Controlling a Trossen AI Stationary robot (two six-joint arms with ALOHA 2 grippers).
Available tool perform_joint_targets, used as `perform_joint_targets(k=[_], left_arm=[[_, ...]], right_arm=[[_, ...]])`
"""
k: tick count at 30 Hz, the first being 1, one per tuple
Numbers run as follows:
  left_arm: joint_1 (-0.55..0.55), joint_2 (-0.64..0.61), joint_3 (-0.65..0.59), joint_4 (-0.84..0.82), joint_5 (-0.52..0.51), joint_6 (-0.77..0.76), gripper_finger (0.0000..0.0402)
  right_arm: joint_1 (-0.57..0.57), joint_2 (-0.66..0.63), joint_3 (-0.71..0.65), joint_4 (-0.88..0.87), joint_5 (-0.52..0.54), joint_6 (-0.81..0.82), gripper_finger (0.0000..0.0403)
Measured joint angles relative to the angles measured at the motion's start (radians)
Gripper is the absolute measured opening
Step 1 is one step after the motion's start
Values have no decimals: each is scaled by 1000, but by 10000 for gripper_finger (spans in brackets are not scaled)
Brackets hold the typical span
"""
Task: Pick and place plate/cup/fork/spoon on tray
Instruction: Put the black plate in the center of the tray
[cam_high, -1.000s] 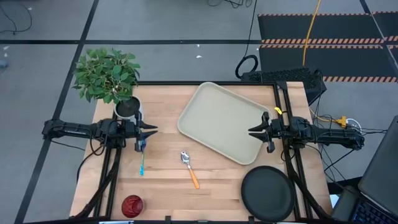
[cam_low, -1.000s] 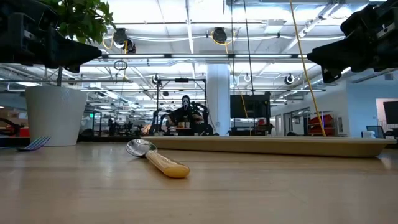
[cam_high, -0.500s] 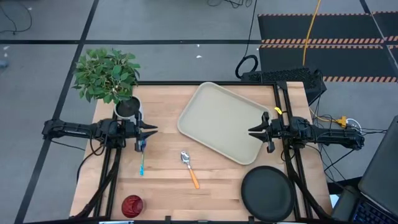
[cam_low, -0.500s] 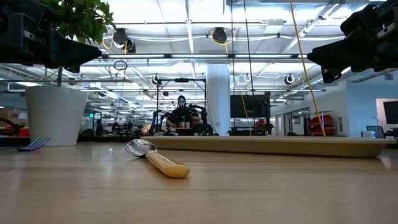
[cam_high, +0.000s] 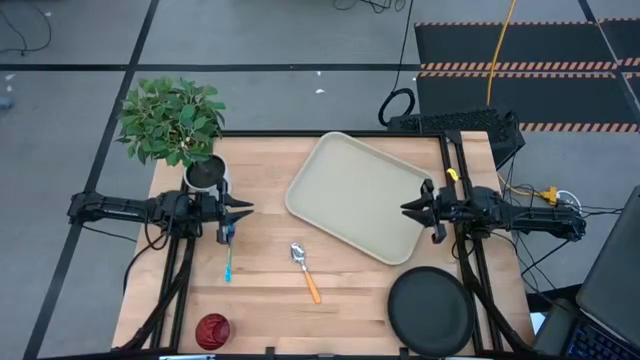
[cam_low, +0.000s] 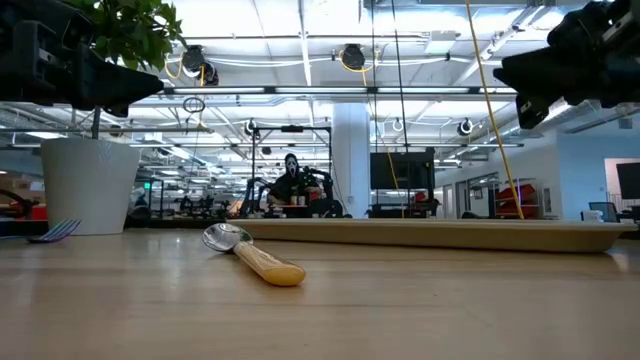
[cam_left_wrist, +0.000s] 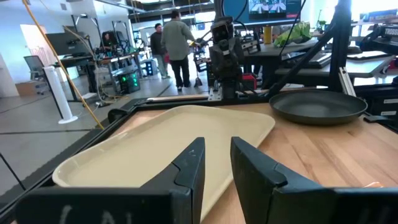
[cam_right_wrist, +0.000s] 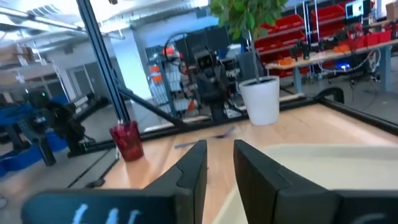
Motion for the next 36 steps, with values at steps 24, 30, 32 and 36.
perform_joint_targets(k=[24,30,32,36], left_arm=[[0,0,0,0,0,0,81],[0,0,0,4,0,0,81],[0,0,0,13,0,0,81],[0,1,-1,94,0,-63,81]], right_arm=[[0,183,198,301,152,-275,163],[0,570,504,90,168,-300,180],[0,703,617,-61,192,-288,180],[0,944,814,-400,213,-208,180]])
